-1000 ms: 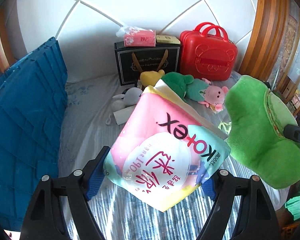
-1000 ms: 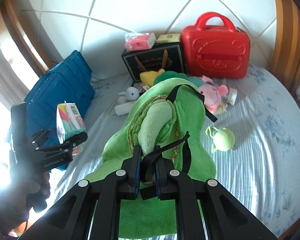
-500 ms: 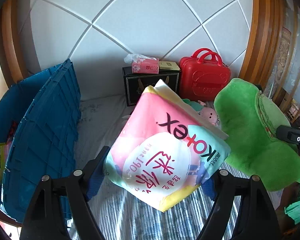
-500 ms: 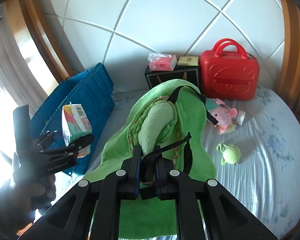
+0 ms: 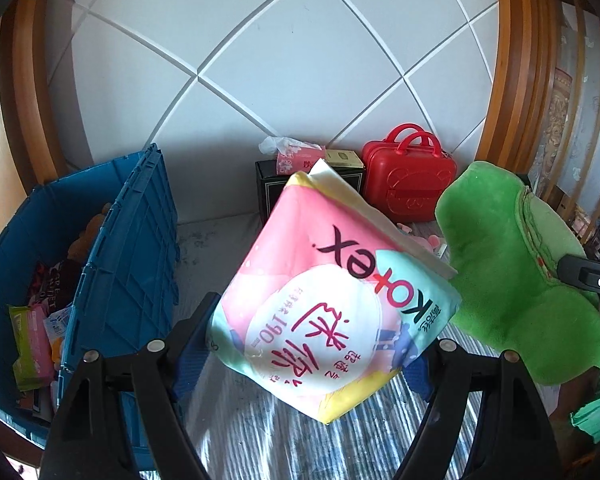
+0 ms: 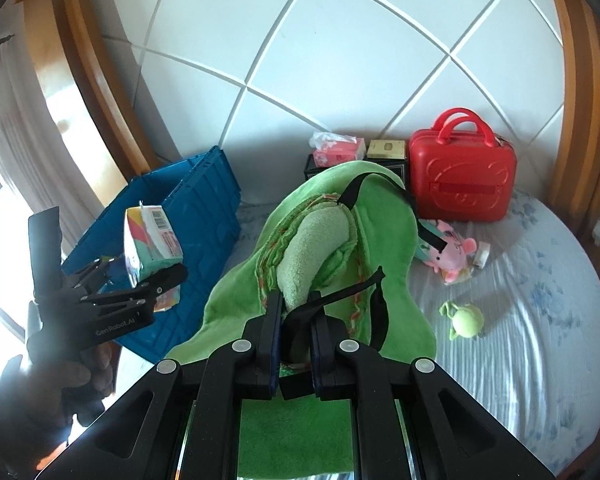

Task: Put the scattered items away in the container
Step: 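Lift the Kotex pack with the left gripper while the right lifts the green bag, then carry the Kotex pack with the left gripper while the right carries the bag over the crate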

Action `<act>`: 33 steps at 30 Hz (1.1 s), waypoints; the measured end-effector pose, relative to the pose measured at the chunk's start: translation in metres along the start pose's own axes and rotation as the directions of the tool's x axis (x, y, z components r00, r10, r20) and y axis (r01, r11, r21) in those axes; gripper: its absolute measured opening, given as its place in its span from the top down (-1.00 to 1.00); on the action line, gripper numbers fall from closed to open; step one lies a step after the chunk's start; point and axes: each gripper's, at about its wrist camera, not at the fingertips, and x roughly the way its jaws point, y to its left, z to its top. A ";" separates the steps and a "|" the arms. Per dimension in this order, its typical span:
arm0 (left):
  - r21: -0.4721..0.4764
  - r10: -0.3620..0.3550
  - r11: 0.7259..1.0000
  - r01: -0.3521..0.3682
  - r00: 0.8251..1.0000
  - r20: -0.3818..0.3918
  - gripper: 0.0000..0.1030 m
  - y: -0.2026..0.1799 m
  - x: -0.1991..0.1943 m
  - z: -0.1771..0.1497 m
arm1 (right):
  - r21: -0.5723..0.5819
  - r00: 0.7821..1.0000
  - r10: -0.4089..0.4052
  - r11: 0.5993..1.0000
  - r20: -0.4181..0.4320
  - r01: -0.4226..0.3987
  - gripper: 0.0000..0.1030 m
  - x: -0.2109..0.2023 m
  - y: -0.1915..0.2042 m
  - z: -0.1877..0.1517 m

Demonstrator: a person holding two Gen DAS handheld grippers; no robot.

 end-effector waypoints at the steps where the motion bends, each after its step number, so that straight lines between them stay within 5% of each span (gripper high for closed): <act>1: 0.000 -0.002 1.000 0.002 1.000 0.002 -0.55 0.004 -0.002 0.001 | 0.000 1.000 -0.001 1.000 0.003 0.001 0.78 0.000 0.005 0.001; 33: -0.059 -0.041 0.997 0.048 0.993 0.107 -0.55 0.094 -0.051 0.027 | -0.018 0.998 -0.006 1.000 0.056 0.007 0.78 0.002 0.090 0.022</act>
